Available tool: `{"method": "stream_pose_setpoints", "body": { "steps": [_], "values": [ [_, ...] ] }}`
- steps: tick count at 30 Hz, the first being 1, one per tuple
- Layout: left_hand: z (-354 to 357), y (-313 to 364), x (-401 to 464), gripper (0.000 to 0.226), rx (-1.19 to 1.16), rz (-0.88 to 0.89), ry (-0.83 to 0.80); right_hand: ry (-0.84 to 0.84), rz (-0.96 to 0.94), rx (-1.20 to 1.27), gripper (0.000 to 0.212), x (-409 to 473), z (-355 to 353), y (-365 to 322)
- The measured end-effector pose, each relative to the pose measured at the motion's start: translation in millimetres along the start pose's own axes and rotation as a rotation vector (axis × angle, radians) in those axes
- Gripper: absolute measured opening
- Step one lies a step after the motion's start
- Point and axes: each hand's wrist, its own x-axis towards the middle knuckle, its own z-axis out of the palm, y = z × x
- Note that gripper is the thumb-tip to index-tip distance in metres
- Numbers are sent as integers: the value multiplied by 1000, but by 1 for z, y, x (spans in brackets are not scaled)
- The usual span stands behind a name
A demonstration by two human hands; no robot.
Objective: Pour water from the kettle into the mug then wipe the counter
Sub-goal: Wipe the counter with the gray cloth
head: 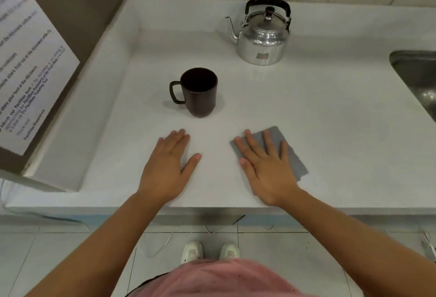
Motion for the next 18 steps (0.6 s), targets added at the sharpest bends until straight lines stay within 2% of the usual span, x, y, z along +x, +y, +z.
{"method": "stream_pose_setpoints", "body": {
  "steps": [5, 7, 13, 16, 18],
  "values": [
    [-5, -19, -1, 62, -1, 101, -62, -17, 138, -47, 54, 102, -22, 23],
    [-6, -22, -2, 62, -9, 121, -62, -36, 132, -61, 55, 119, -25, 16],
    [-3, -21, -3, 60, -7, 120, -23, 11, -93, -16, 56, 42, 0, -14],
    [-3, -22, -3, 59, -14, 123, -19, -2, -66, -24, 55, 42, -3, -7],
    [-4, -22, -2, 58, -15, 132, -23, 5, 36, -45, 54, 72, -15, -1]
  ]
}}
